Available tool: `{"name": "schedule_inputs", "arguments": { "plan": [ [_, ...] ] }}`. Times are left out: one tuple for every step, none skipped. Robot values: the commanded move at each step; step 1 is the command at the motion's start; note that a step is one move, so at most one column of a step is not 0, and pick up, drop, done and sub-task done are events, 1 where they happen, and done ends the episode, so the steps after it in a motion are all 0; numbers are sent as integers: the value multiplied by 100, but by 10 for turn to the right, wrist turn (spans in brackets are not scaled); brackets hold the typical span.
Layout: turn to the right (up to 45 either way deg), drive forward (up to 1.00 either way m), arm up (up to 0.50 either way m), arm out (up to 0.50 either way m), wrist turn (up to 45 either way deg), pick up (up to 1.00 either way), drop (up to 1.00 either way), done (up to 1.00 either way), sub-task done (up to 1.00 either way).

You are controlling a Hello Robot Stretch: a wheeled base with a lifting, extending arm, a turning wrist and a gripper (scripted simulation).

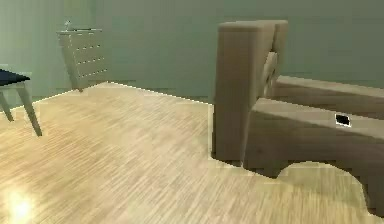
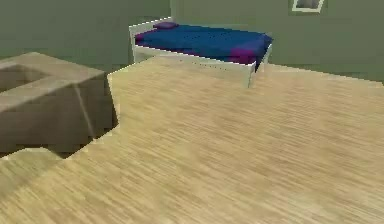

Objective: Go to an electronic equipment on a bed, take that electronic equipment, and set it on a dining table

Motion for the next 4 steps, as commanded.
{"name": "schedule_inputs", "arguments": {
  "plan": [
    [300,0,0,0,0,0,0,0,0],
    [0,90,0,0,0,0,0,0,0],
    [-450,0,0,0,0,0,0,0,0],
    [-240,0,0,0,0,0,0,0,0]
  ]
}}
